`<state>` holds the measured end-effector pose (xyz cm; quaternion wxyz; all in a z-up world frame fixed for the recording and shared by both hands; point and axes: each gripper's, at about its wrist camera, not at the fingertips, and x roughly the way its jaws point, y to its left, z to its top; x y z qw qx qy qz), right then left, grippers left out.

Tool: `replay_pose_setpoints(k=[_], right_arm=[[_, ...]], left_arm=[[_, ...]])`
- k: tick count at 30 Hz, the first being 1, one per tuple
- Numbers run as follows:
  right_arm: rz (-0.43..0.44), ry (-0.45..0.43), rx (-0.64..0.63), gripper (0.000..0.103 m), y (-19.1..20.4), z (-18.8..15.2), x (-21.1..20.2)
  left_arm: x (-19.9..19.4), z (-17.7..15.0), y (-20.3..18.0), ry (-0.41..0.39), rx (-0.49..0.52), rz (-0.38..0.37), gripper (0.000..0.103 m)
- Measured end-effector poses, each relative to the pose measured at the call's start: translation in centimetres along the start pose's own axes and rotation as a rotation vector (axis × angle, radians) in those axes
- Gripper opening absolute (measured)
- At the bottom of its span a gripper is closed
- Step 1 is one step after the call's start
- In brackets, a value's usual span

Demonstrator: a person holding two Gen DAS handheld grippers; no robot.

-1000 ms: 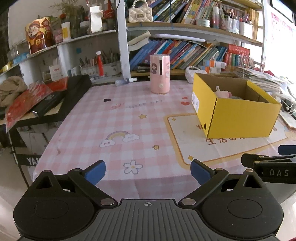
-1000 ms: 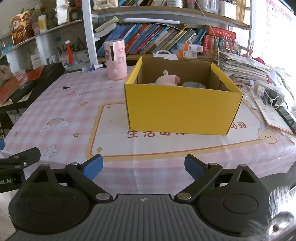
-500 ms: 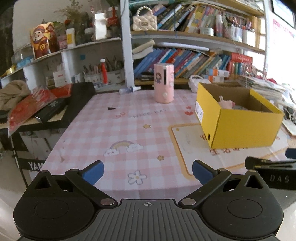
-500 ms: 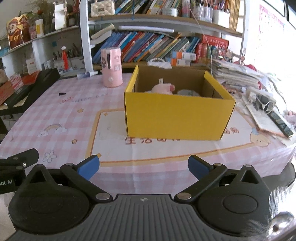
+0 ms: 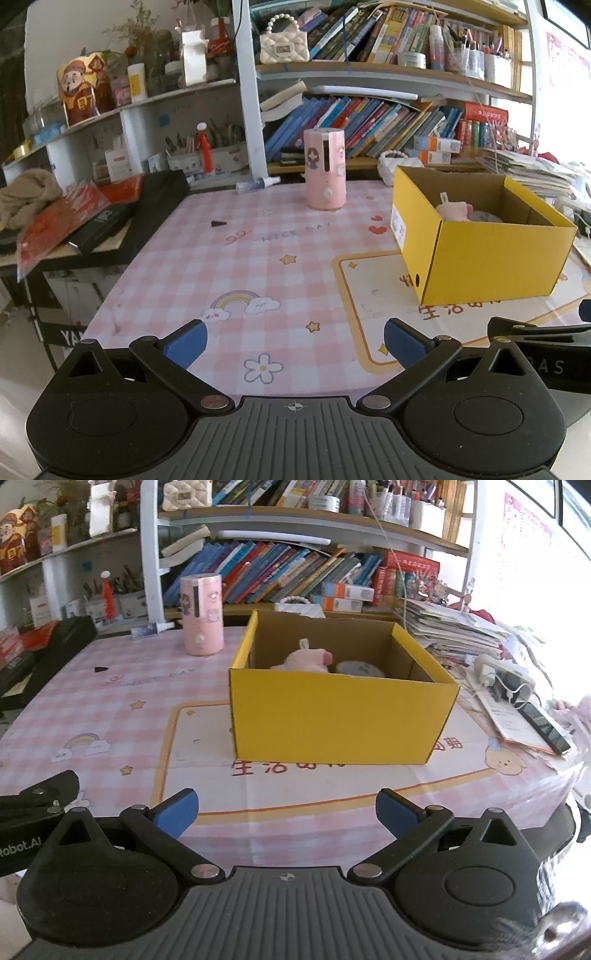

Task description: Organize objects

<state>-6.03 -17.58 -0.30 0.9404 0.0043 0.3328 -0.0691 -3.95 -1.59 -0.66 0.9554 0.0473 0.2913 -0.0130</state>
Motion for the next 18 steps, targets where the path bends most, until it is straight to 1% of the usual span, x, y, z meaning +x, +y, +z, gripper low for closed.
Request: replay_pose_setpoints(k=[5, 10, 18], right_arm=[[-0.008, 0.009, 0.008, 0.103, -0.42, 0.11, 0.38], [-0.017, 0.012, 0.015, 0.103, -0.43, 0.11, 0.59], [-0.020, 0.007, -0.003, 0.103, -0.32, 0.09, 0.76]], left_arm=[[0.22, 0.18, -0.35, 0.009, -0.004, 0.007, 0.103], [0.37, 0.20, -0.65, 0.013, -0.004, 0.031, 0.103], [0.36, 0.20, -0.50, 0.026, -0.027, 0.058, 0.103]])
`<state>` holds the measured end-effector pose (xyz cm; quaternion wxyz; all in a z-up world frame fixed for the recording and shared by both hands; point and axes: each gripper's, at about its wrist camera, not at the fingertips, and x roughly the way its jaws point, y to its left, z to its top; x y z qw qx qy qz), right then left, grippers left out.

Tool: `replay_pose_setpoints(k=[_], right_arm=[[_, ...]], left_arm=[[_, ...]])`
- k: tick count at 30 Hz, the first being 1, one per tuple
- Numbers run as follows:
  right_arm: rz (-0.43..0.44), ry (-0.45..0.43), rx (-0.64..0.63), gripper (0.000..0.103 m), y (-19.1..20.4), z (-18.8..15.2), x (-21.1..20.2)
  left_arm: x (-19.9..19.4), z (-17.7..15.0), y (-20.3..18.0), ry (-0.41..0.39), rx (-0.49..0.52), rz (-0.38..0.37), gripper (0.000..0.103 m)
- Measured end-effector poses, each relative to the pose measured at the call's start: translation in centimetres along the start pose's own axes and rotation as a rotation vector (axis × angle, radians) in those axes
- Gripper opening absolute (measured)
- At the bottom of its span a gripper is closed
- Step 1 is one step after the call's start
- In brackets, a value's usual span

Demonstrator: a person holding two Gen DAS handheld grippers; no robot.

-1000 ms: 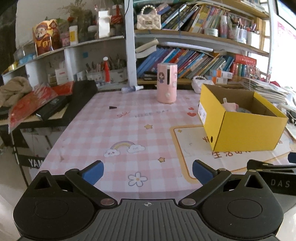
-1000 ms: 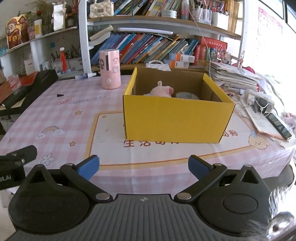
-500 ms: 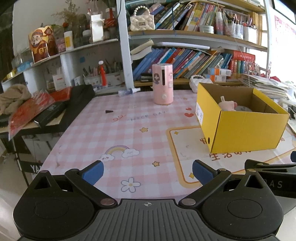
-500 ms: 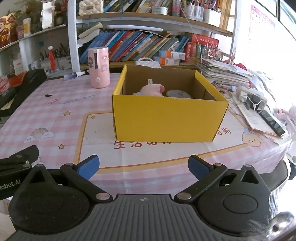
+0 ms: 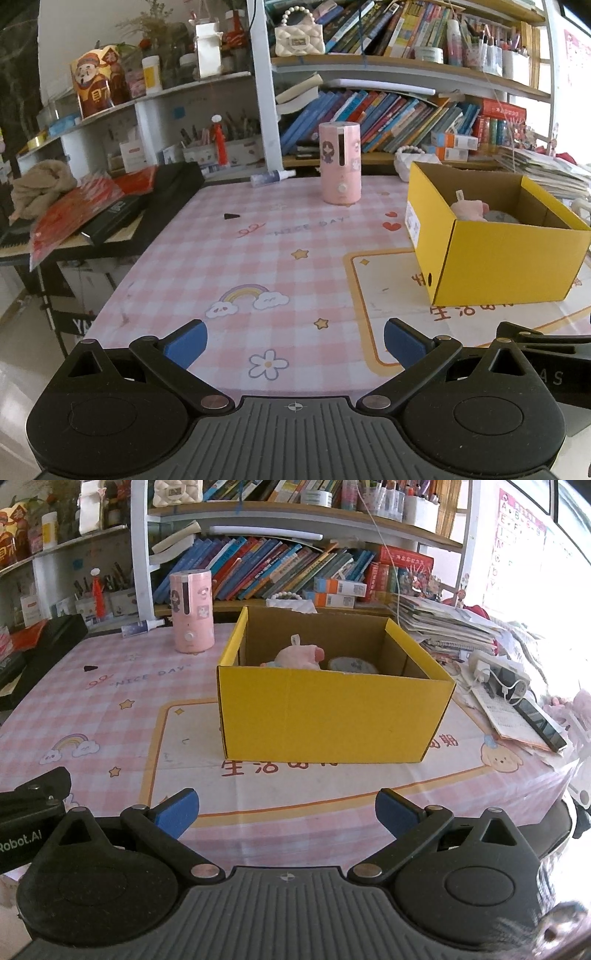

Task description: Organize objects

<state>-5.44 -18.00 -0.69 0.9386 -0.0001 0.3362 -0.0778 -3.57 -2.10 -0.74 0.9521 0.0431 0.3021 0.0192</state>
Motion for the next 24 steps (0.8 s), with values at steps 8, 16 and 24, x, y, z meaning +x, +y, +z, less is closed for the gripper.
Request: replay_pose_setpoints(k=[8, 16, 24], right_arm=[[-0.004, 0.002, -0.003, 0.101, 0.09, -0.11, 0.03], [-0.011, 0.006, -0.009, 0.101, 0.10, -0.38, -0.05], [-0.008, 0.011, -0.012, 0.101, 0.18, -0.51, -0.05]], left_arm=[[0.07, -0.06, -0.15, 0.018, 0.002, 0.009, 0.103], [0.07, -0.21, -0.09, 0.028, 0.001, 0.008, 0.103], [0.17, -0.28, 0.13, 0.037, 0.001, 0.009, 0.103]])
